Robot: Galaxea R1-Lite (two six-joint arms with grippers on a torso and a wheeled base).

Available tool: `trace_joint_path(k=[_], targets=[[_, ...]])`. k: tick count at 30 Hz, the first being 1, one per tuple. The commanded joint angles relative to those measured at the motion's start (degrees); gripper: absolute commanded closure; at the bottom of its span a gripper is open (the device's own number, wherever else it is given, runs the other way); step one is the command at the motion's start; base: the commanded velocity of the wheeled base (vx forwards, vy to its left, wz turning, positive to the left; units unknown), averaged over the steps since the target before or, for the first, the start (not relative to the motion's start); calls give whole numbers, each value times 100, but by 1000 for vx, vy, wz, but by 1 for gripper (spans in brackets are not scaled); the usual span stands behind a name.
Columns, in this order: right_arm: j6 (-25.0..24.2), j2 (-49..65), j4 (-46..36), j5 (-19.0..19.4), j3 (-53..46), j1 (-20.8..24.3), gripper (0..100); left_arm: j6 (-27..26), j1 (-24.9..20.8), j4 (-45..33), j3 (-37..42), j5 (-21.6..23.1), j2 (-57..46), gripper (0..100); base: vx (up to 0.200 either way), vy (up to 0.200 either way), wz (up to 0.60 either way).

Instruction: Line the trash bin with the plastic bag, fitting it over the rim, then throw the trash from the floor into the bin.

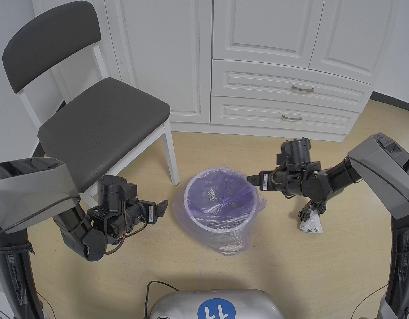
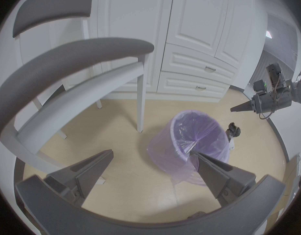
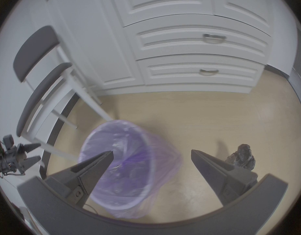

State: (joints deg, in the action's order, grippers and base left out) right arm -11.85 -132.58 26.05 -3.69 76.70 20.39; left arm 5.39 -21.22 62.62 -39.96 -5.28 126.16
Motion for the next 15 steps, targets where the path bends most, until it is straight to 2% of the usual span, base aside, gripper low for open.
trace_joint_path(k=[1, 2, 3, 8, 15], targets=[[183, 154, -962, -404, 961, 852, 0, 59, -75, 725, 639, 27, -241, 0, 0, 0, 0], [201, -242, -1533, -738, 1637, 1133, 0, 41, 83, 910, 647, 71, -426, 0, 0, 0, 0], [218, -409, -1638, -808, 1822, 1195, 0, 41, 136, 910, 674, 80, -601, 0, 0, 0, 0], [499, -1085, -1709, -887, 2560, 1397, 0, 50, 171, 918, 867, 273, -1173, 0, 0, 0, 0], [491, -1982, -1735, -1239, 3588, 1590, 0, 41, 162, 918, 894, 317, -1533, 0, 0, 0, 0]])
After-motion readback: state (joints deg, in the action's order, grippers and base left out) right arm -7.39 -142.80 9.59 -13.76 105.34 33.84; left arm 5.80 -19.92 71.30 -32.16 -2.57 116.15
